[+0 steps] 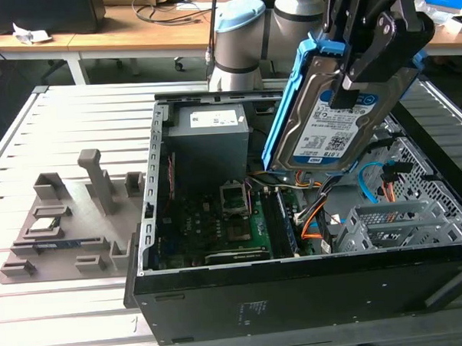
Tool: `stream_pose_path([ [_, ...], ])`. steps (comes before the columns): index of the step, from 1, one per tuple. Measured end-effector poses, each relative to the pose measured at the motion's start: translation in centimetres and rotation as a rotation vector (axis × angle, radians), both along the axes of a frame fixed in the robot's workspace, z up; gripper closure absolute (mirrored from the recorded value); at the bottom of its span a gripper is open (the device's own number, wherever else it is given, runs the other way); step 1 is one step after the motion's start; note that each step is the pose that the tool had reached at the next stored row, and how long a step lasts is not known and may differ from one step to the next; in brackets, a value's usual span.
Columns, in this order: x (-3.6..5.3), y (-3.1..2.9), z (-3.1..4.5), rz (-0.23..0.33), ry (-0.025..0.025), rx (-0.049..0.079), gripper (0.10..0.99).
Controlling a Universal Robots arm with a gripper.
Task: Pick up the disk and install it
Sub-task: 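Pick up the disk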
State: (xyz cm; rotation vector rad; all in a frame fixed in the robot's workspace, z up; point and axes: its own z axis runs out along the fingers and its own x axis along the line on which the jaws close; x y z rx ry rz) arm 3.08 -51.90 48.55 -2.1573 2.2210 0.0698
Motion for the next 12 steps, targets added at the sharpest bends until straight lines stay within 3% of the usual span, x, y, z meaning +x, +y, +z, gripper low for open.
stream_pose_path([
  [12,0.08,0.00,-1.10,0.000,0.0000,0.000,0.722],
])
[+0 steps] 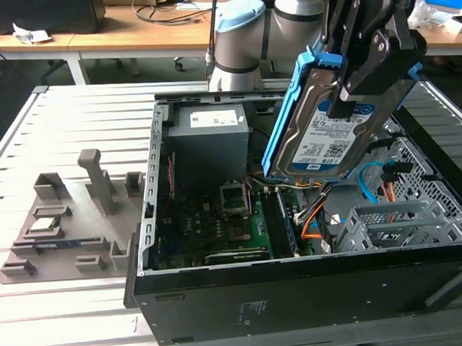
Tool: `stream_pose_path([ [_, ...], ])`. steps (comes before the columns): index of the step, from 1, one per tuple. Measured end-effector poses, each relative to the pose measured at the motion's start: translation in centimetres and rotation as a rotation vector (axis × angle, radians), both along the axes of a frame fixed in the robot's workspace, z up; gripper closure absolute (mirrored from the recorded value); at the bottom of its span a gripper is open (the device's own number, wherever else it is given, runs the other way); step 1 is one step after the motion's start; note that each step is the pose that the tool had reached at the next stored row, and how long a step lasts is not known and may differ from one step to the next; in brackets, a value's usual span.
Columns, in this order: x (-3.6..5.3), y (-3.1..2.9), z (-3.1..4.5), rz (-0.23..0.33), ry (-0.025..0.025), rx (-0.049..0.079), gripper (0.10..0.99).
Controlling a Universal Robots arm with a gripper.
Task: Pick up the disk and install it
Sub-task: 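Pick up the disk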
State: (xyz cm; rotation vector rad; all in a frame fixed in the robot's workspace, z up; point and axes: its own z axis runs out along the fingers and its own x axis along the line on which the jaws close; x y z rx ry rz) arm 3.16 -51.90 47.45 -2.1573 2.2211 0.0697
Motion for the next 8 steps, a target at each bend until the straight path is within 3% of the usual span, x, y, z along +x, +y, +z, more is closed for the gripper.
stream_pose_path([
  [8,0.05,0.00,-0.96,0.000,0.0000,0.000,0.722],
])
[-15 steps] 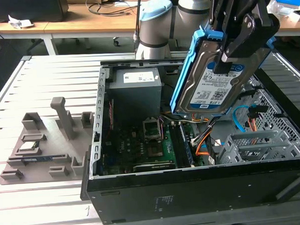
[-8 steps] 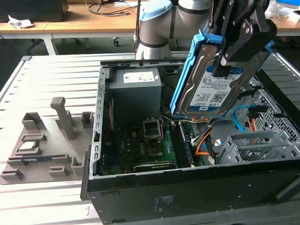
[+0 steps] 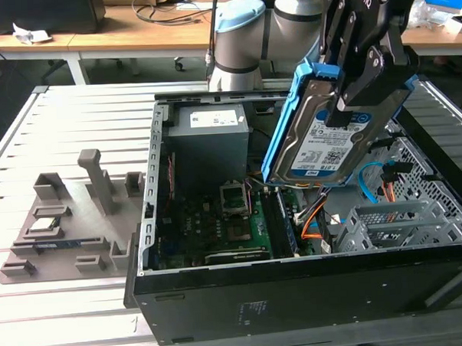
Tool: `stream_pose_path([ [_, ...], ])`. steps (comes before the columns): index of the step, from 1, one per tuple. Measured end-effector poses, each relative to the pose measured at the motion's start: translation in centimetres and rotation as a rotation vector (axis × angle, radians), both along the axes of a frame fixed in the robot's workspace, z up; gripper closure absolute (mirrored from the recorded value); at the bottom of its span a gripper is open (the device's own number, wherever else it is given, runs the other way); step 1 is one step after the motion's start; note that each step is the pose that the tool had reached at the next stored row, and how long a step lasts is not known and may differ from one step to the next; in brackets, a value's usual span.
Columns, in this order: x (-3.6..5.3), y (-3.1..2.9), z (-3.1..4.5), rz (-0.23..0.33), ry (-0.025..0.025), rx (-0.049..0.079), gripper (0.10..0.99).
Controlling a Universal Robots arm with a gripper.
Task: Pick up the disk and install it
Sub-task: 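Pick up the disk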
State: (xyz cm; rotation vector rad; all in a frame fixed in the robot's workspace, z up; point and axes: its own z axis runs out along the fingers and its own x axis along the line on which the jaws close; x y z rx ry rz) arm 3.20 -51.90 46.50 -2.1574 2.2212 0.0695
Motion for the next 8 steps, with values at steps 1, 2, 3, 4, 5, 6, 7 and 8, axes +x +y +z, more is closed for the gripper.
stream_pose_path([
  [1,0.01,0.00,-0.07,0.000,0.0000,0.000,0.722],
  [2,0.01,0.00,-0.12,0.000,0.0000,0.000,0.722],
  [3,0.02,0.00,-0.21,0.000,0.0000,0.000,0.722],
  [4,0.03,0.00,-0.29,0.000,0.0000,0.000,0.722],
  [5,0.03,0.00,-0.33,0.000,0.0000,-0.001,0.722],
  [6,0.04,0.00,-0.38,0.000,0.0000,-0.001,0.722],
  [7,0.05,0.00,-0.43,0.000,0.0000,-0.001,0.722],
  [8,0.06,0.00,-0.49,0.000,0.0000,-0.001,0.722],
])
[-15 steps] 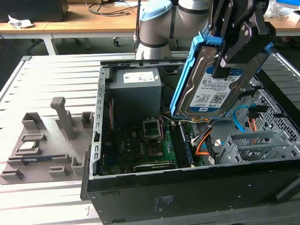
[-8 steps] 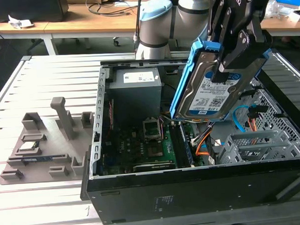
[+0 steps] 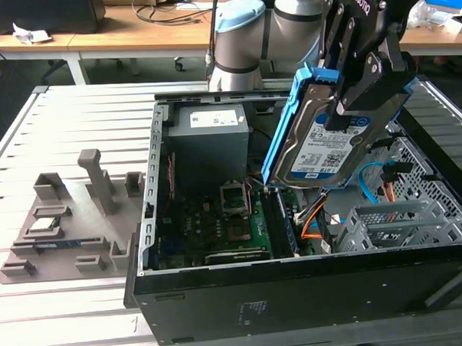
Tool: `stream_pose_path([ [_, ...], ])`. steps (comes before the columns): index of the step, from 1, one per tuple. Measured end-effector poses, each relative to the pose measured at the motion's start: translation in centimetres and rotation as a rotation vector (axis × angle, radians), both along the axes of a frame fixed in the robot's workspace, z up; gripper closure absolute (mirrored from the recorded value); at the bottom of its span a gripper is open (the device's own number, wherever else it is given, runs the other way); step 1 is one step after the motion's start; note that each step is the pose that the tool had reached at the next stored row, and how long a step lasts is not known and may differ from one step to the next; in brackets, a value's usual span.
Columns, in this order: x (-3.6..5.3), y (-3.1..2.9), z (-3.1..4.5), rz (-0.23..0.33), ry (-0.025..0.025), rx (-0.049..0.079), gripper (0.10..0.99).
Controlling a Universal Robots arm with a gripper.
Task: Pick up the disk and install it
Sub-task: 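Pick up the disk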
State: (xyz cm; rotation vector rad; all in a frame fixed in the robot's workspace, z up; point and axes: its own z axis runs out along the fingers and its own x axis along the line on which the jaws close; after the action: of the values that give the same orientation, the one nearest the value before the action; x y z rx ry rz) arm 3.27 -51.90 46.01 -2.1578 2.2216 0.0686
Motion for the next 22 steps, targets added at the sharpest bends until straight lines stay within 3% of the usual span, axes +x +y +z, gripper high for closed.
stream_pose_path([
  [3,0.16,0.00,-0.17,0.000,0.0000,-0.001,0.722],
  [7,1.24,0.00,-0.35,0.000,0.0000,-0.007,0.722],
  [10,1.32,0.00,-0.34,0.000,0.0001,-0.030,0.722],
  [11,1.33,0.00,-0.34,0.000,0.0000,-0.046,0.722],
  [13,1.34,0.00,-0.36,0.000,0.0000,-0.061,0.722],
  [17,1.50,-0.11,-0.45,0.000,0.0000,-0.064,0.722],
  [22,2.40,-0.20,-0.56,0.000,0.0006,-0.067,0.722],
])
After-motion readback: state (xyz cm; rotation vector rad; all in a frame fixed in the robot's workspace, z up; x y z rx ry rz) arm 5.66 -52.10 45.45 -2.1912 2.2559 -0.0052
